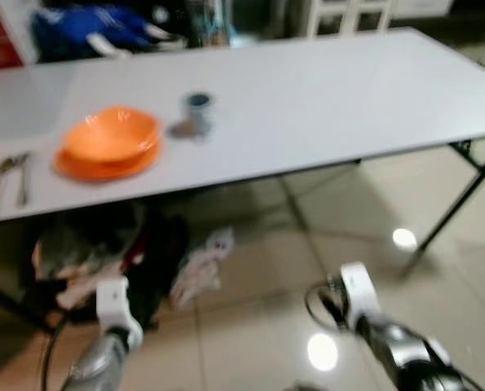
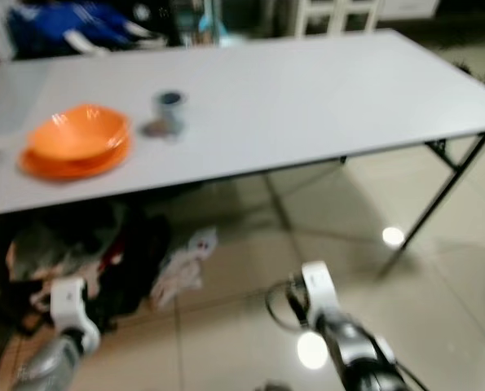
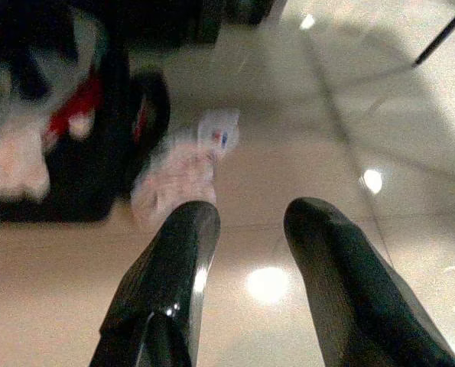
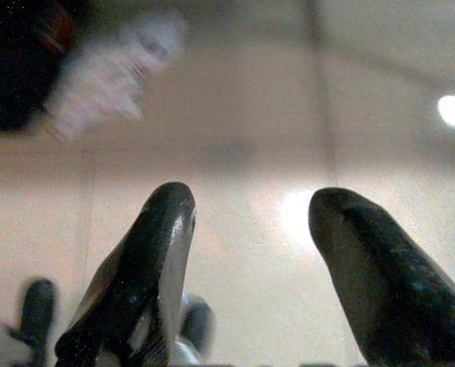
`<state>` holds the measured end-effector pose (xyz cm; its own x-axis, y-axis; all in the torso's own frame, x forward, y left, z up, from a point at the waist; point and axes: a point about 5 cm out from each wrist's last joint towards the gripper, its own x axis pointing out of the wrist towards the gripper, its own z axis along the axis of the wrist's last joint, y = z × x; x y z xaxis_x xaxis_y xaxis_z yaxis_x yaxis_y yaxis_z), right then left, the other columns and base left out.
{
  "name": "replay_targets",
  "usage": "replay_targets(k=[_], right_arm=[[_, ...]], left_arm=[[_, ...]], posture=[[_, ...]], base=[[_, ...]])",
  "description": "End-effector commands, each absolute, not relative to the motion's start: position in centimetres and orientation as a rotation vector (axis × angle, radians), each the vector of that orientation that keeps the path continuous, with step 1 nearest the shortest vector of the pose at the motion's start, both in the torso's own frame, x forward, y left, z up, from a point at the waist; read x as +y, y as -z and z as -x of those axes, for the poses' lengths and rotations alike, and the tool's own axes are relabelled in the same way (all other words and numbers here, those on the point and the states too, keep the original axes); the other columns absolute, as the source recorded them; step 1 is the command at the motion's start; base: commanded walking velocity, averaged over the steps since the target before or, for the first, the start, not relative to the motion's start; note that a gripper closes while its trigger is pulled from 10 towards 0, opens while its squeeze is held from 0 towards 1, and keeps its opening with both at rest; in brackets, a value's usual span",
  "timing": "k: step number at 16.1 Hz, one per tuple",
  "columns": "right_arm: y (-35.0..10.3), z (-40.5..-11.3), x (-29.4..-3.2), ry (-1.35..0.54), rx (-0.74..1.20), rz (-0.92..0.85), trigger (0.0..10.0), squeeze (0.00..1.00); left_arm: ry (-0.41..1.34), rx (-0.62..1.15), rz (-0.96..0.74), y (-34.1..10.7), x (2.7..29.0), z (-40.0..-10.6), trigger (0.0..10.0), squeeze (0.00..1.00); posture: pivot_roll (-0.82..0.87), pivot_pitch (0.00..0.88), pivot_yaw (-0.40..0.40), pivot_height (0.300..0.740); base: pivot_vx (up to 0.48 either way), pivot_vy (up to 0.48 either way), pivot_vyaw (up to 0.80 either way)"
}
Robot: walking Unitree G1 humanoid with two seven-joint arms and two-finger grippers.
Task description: Setting the table
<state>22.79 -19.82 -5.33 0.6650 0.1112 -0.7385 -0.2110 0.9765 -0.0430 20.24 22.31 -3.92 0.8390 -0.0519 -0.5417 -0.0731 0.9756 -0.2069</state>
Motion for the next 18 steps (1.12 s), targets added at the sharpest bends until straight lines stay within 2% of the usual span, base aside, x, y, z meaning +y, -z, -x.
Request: replay_targets(k=[1, 3, 5, 9, 18], right_arm=[[6.1, -21.9, -19.4, -0.198, 0.87, 0.184, 10.0, 0.0], [7.4, -19.7, -20.2, -0.175, 0.972, 0.276, 10.0, 0.0], [7.9, -18.7, -20.7, -0.14, 1.006, 0.286, 10.0, 0.0], [8.3, -18.1, -20.5, -0.107, 1.022, 0.289, 10.0, 0.0], [8.6, -17.4, -21.0, -0.066, 1.051, 0.322, 10.0, 0.0]], left_arm=[[-0.14, 0.694, 0.235, 5.8, 24.1, -18.2, 10.0, 0.0], [-0.217, 0.769, 0.252, 6.9, 24.9, -16.5, 10.0, 0.0], [-0.232, 0.81, 0.25, 7.6, 25.0, -15.6, 10.0, 0.0], [-0.241, 0.901, 0.247, 8.9, 24.4, -12.9, 10.0, 0.0], [-0.213, 0.895, 0.245, 9.0, 23.8, -13.2, 10.0, 0.0]], posture=[[-0.11, 0.056, 0.029, 0.74], [-0.13, 0.063, 0.031, 0.74], [-0.11, 0.067, 0.024, 0.74], [-0.12, 0.081, 0.039, 0.74], [-0.12, 0.08, 0.052, 0.74]], base=[[0.0, -0.431, 0.8], [0.0, -0.431, 0.8], [0.0, -0.431, 0.79], [0.0, -0.429, 0.0], [0.0, -0.431, 0.0]])
